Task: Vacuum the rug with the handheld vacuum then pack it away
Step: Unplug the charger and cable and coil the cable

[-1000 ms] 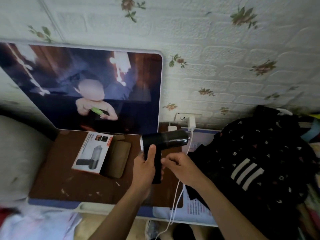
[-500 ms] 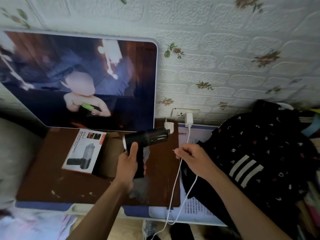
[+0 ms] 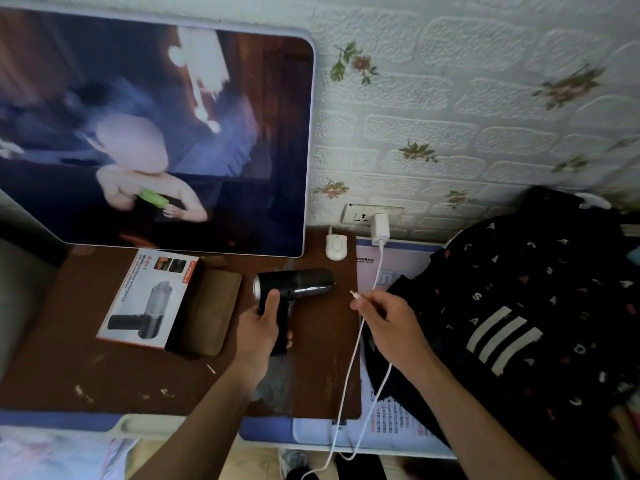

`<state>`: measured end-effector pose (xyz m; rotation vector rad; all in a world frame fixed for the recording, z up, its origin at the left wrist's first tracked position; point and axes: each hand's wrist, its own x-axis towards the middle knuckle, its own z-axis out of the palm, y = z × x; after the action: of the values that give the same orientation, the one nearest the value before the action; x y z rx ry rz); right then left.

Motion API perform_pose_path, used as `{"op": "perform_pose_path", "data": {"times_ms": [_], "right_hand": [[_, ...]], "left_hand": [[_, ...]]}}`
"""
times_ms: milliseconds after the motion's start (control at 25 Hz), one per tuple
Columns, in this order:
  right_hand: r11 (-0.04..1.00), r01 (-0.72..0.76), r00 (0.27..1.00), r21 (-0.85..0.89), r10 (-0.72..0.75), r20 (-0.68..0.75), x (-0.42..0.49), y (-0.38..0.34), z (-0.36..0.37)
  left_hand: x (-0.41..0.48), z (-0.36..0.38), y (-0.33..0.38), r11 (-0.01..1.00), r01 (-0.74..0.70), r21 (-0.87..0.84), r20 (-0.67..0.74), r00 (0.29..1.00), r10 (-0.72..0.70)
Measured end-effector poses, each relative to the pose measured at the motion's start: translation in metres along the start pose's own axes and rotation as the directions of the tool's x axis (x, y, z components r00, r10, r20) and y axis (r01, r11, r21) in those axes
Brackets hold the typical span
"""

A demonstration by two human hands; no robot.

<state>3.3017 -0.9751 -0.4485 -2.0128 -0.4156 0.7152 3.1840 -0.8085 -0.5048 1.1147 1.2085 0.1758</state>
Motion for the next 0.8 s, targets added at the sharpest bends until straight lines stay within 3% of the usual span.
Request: {"op": "perform_pose_path", "data": {"times_ms": [120, 360, 560, 640, 720, 800], "right_hand": [[1.000, -0.017, 1.000, 0.021, 0.017, -0.021, 0.000, 0.002, 0.002], [0.996, -0.036, 0.999, 0.075, 0.035, 0.020, 0.006, 0.000, 0.005], [0.985, -0.060, 0.998, 0.161, 0.055, 0.037, 0.011, -0.003, 0.002], [0.970, -0.088, 0.996, 0.226, 0.086, 0.018, 0.015, -0.008, 0.000], [0.970, -0.080, 0.996, 0.228, 0.085, -0.012, 0.020, -0.011, 0.001], [0.974, -0.042, 0.998, 0.224, 0.049, -0.026, 0.024, -0.015, 0.002]], "left_hand": [[0.015, 0.007, -0.003, 0.991, -0.009, 0.133, -0.095, 0.995, 0.022], [0.022, 0.003, -0.005, 0.866, -0.108, 0.488, -0.204, 0.951, 0.233], [0.016, -0.004, -0.013, 0.842, -0.177, 0.510, -0.220, 0.919, 0.327], [0.011, -0.005, -0.010, 0.754, -0.221, 0.619, -0.230, 0.867, 0.443], [-0.002, 0.006, -0.001, 0.638, -0.331, 0.695, -0.145, 0.804, 0.576], [-0.021, 0.029, 0.016, 0.619, -0.520, 0.589, 0.114, 0.812, 0.573]]}}
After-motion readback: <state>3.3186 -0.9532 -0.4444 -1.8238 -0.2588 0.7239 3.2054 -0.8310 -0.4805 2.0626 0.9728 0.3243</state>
